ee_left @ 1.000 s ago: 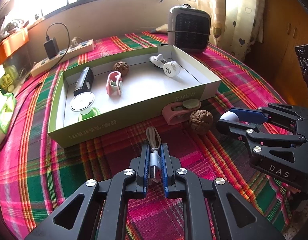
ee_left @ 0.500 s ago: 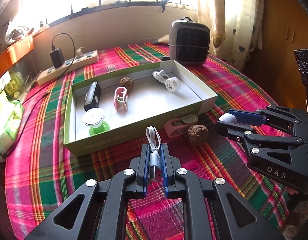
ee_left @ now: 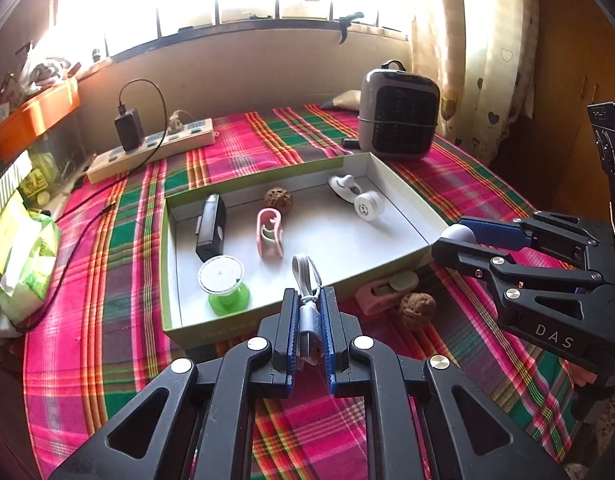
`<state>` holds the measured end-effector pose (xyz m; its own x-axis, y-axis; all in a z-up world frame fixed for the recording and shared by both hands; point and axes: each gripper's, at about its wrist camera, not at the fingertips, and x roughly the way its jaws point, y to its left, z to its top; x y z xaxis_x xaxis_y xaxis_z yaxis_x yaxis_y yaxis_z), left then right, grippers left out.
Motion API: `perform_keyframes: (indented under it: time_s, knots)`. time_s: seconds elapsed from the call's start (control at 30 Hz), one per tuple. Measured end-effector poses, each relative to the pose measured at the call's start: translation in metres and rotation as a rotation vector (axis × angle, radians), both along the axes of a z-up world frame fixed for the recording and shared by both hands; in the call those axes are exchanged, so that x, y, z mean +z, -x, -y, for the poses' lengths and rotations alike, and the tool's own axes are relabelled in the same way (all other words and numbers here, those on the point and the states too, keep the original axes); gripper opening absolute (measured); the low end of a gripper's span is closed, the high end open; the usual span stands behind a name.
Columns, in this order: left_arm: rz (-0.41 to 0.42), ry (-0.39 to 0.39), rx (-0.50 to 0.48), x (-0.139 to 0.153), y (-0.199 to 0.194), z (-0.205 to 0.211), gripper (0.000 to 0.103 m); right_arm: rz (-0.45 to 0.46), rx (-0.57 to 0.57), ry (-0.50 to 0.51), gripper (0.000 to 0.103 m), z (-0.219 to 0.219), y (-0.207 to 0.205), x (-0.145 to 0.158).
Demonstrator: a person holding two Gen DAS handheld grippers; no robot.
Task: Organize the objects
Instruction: 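Lift the cable and white ball and carry them toward the tray, then lower the held cable and white ball into the tray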
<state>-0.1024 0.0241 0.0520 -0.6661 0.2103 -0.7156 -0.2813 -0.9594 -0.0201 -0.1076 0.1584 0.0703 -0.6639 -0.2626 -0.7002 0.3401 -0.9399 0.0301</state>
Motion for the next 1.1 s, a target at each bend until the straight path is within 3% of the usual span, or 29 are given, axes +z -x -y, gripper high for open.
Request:
perform_keyframes:
  time_s: [0.87,1.1]
  knots:
    - [0.057,-0.016,0.057,-0.015,0.081,0.025,0.010,0.052,0.082,-0.053,0.033,0.040,0.093,-0.015]
    - [0.072,-0.008,0.061,-0.019,0.096,0.025,0.006,0.072,0.096,-0.076,0.033,0.050,0.110,-0.022]
